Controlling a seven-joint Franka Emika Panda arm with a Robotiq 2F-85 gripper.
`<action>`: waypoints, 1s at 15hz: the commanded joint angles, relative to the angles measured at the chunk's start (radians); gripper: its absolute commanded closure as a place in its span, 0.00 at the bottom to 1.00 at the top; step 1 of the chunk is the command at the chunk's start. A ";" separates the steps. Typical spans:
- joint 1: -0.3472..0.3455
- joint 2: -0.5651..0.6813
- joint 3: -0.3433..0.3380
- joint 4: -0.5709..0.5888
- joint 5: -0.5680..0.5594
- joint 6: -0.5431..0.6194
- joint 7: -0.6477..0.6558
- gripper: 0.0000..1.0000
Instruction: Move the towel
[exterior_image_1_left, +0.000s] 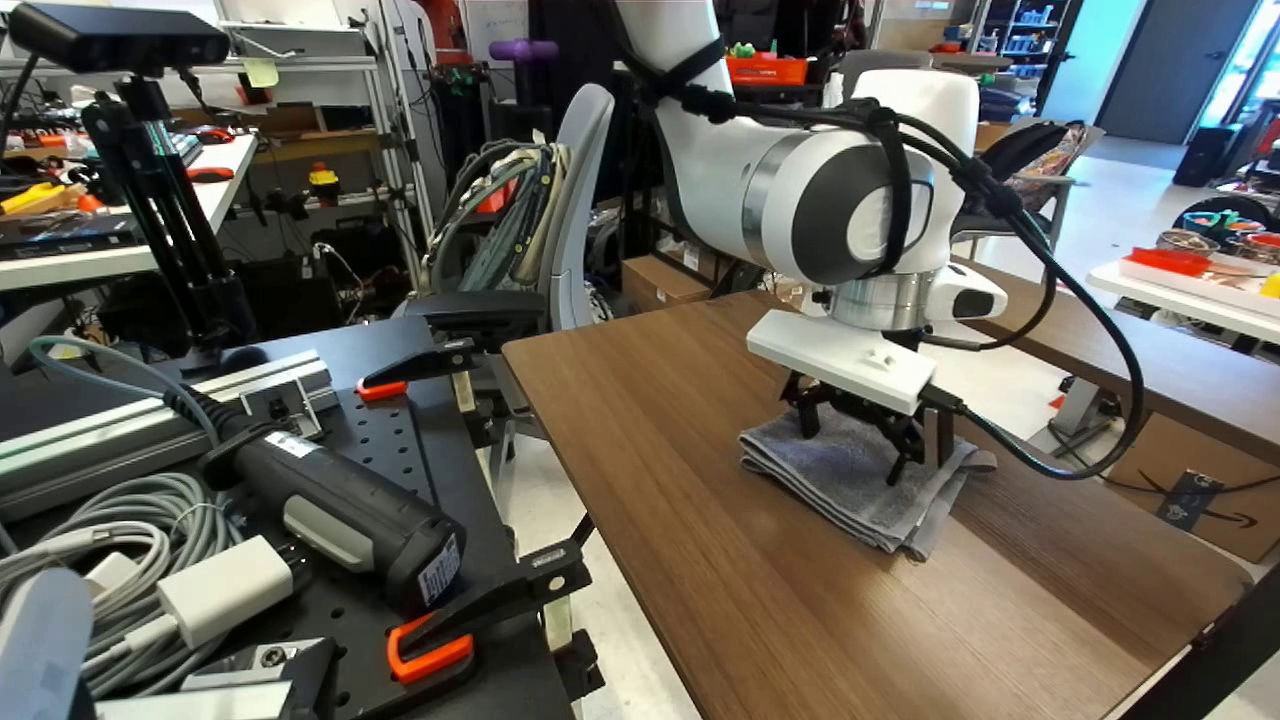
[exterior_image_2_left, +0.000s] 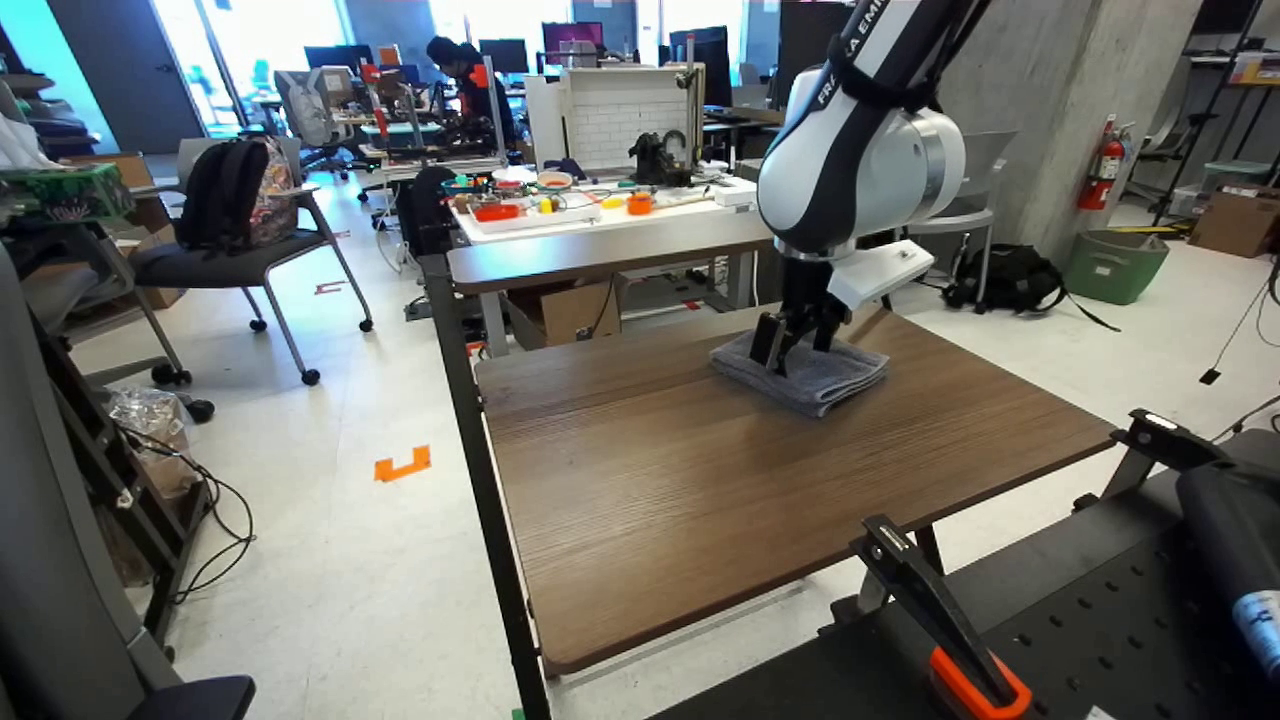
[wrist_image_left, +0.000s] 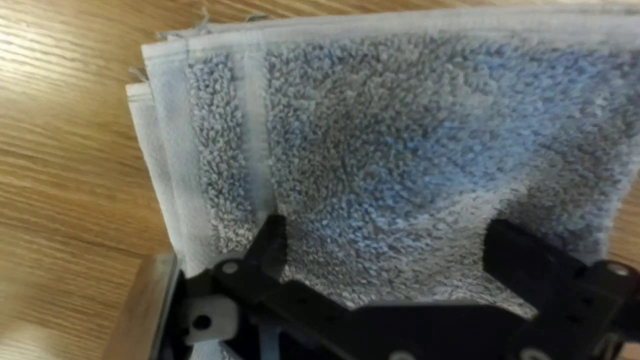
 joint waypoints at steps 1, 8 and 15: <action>-0.009 0.089 -0.034 0.090 -0.009 -0.067 -0.013 0.00; -0.006 0.075 -0.078 0.026 -0.051 -0.055 -0.040 0.00; -0.022 -0.010 -0.100 -0.113 -0.089 -0.037 -0.079 0.00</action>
